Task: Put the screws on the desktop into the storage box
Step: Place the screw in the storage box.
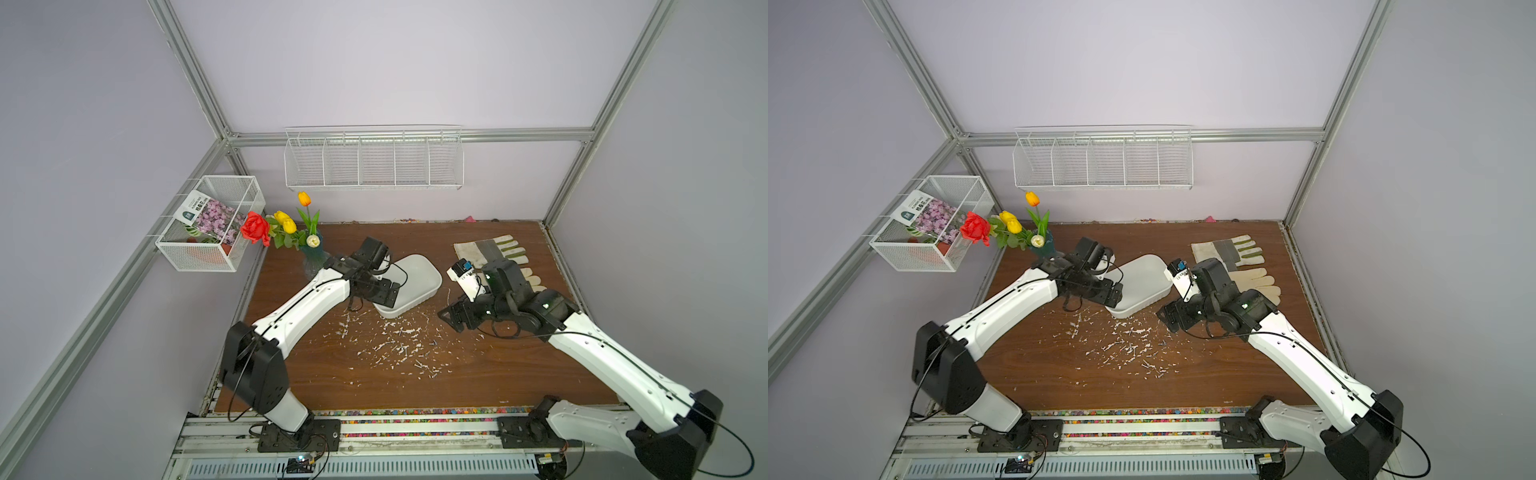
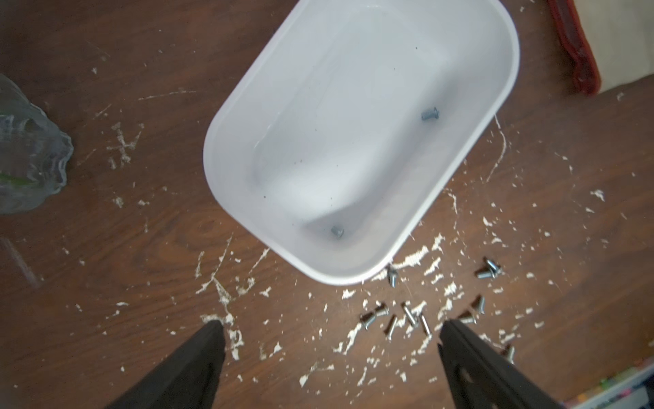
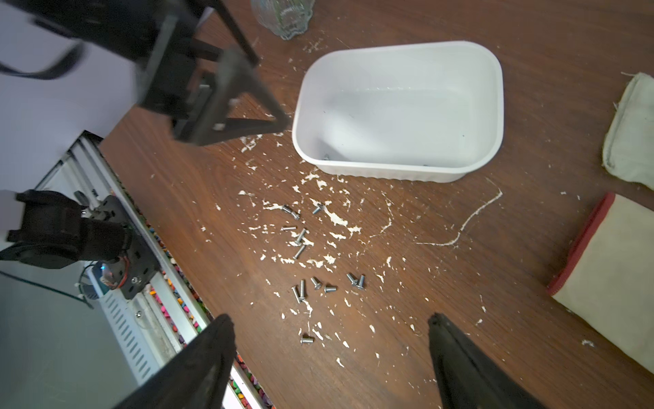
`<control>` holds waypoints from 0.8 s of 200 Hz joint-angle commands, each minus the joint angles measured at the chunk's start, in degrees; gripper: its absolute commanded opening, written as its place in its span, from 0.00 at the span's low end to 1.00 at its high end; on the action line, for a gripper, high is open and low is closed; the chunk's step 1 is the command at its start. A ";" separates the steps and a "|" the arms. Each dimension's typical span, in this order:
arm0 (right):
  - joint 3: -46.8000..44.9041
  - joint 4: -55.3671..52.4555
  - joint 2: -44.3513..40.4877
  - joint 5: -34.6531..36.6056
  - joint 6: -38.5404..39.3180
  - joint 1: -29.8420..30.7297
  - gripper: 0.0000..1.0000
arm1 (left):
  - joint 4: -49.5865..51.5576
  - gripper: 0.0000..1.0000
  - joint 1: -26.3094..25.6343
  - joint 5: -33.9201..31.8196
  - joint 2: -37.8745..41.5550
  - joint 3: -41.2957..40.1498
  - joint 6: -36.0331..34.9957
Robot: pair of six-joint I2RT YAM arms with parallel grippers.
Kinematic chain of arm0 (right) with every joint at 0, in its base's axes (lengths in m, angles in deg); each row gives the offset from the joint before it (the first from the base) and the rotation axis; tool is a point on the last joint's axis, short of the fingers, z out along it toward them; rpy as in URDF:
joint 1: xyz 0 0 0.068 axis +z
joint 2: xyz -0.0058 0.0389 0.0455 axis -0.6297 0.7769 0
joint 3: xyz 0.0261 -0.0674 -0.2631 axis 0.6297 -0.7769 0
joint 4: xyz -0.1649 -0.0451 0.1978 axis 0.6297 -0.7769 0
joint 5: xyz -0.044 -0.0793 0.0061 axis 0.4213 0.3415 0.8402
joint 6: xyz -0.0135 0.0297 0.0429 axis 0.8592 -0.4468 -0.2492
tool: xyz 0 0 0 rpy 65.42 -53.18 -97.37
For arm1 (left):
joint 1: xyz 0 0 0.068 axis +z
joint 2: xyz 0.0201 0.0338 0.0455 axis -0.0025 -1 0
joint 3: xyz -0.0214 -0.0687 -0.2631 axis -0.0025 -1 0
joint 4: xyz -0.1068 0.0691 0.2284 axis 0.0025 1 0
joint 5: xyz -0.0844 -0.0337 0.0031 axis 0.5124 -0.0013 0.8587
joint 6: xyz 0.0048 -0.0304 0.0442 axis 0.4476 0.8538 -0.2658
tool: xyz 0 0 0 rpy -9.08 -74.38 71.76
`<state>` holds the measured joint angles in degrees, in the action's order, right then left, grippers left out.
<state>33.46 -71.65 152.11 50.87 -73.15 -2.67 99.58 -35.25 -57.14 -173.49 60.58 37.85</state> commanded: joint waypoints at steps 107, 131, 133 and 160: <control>-1.10 -2.97 19.52 14.41 -8.42 6.33 0.73 | -7.45 1.00 0.07 15.14 28.07 -17.96 0.88; -2.43 -1.27 21.55 14.02 -9.49 6.78 0.66 | -10.74 1.00 0.06 16.05 29.54 -22.52 2.29; -2.45 -1.10 21.71 13.98 -9.58 6.77 0.65 | -10.89 1.00 0.07 16.01 29.62 -22.89 2.42; -3.15 0.22 24.27 13.36 -10.07 6.95 0.57 | -12.73 1.00 0.07 16.44 30.35 -25.32 2.93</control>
<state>31.71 -72.67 174.20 63.96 -81.70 3.82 90.69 -35.25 -42.28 -144.39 36.69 39.47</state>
